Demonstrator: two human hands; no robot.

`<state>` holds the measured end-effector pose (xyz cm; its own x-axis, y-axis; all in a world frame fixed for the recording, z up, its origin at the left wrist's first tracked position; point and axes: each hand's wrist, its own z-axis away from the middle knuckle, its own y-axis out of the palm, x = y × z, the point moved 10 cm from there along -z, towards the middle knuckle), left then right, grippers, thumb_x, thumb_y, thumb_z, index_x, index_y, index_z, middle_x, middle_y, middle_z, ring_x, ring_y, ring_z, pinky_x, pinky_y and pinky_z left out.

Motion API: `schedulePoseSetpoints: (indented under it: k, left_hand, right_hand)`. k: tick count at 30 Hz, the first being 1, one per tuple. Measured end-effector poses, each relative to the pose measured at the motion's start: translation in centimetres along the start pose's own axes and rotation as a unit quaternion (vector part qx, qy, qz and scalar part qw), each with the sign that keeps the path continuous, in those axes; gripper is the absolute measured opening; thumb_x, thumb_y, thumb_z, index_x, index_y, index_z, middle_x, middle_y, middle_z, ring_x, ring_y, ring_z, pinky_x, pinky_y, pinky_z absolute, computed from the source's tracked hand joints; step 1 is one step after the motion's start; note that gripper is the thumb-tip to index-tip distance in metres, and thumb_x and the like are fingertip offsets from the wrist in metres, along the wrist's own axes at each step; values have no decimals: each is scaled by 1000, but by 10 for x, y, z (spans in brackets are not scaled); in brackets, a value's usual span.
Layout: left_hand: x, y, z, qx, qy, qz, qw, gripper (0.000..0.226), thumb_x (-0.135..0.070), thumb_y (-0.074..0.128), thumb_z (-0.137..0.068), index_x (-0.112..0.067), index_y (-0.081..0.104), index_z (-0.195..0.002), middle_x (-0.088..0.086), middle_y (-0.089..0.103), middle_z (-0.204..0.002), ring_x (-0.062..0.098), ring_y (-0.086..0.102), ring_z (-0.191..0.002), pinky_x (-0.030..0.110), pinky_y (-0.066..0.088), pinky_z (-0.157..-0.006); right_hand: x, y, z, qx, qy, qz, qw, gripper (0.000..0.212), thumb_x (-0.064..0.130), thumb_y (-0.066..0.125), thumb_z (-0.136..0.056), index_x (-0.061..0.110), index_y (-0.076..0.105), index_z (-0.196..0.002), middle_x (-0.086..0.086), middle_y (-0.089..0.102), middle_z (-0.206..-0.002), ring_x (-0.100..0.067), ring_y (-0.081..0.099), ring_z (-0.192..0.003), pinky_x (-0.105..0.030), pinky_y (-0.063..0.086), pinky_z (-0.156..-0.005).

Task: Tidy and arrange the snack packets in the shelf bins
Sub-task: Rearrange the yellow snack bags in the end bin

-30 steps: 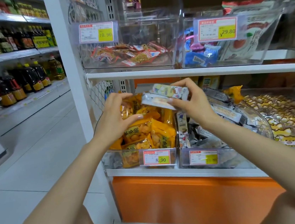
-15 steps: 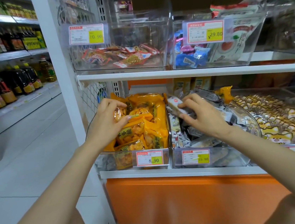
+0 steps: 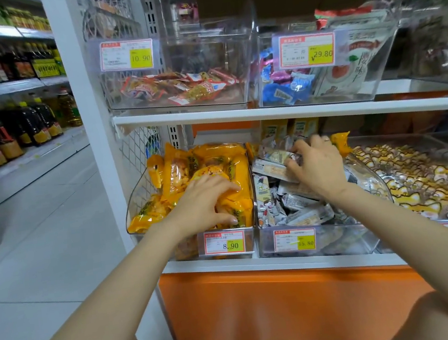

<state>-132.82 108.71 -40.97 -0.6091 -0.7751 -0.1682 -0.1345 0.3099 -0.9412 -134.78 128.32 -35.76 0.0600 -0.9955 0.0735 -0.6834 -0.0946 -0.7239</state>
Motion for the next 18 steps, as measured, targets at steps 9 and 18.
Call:
schedulePoseSetpoints:
  k: [9,18]
  left_hand:
    - [1,-6,-5,0,26,-45,999,54,-49,71,-72,-30,56,-119,-13,34,-105,6,29,-103,22,19,-82]
    - [38,-86,27,-230,-7,157,960,49,-57,64,-61,-30,58,-102,-7,49,-102,13,42,-101,27,36,-85]
  right_hand:
    - [14,21,5,107,-104,-49,988,32,34,59,-89,22,63,-120,-10,56,-121,-32,47,-113,-42,33,-92]
    - [18,22,9,94,-128,-47,986,49,37,59,-88,17,50,-133,-8,51,-131,-32,40,-121,-43,30,-95]
